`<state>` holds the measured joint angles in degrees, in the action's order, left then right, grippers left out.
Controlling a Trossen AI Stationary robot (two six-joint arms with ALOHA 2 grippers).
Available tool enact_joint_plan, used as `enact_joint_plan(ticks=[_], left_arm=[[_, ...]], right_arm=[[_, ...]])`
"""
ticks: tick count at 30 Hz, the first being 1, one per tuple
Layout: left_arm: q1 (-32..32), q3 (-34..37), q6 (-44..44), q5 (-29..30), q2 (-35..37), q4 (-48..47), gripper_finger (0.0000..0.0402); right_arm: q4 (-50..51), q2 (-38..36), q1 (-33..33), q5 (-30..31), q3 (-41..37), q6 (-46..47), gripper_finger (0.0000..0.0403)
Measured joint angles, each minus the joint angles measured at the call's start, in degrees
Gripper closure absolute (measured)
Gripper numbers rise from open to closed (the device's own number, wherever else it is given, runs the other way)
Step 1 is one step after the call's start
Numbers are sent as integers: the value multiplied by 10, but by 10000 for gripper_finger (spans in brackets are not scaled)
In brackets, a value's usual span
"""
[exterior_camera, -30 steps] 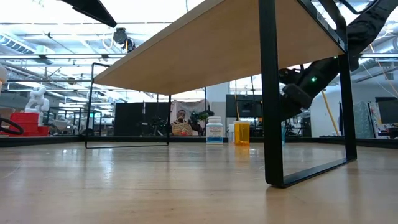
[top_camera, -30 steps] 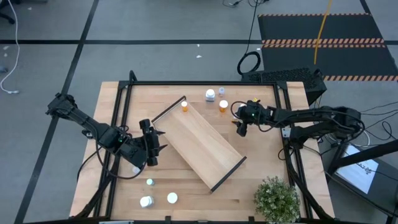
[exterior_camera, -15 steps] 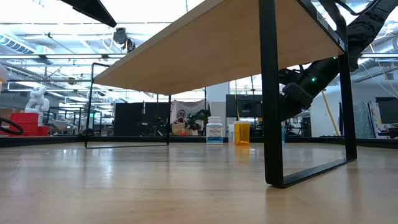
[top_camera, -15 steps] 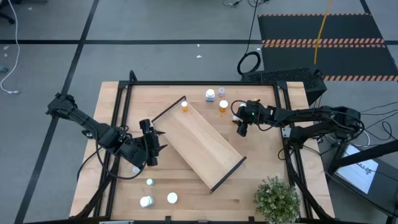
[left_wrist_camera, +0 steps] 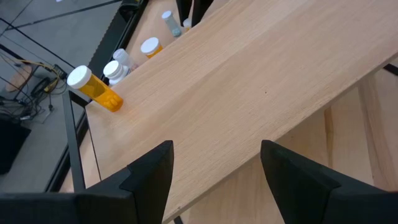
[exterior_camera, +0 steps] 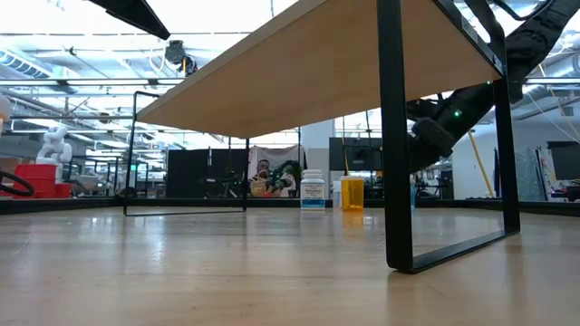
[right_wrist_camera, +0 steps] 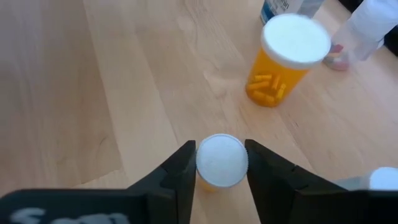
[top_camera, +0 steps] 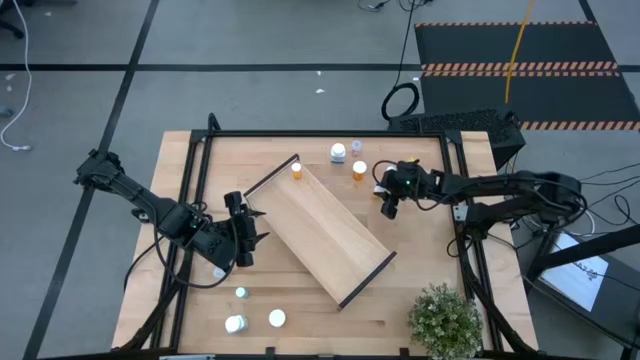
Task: Pick and place medicine bottles onto shelf by color
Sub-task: Put the small orange pill bottle on the shelf aligned with the small orange pill bottle
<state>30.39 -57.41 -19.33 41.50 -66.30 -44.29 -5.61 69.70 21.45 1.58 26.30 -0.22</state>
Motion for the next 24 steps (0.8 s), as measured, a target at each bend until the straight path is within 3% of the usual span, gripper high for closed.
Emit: enact_joint_plan(ticks=[13,24], left_arm=[[-3,0,11,0,0,20,158],[-58,0,34,-21,0,54,158]], right_arm=[[7,-98,-2,-2,0,41,280],[13,-188,-32,2,0,50,280]])
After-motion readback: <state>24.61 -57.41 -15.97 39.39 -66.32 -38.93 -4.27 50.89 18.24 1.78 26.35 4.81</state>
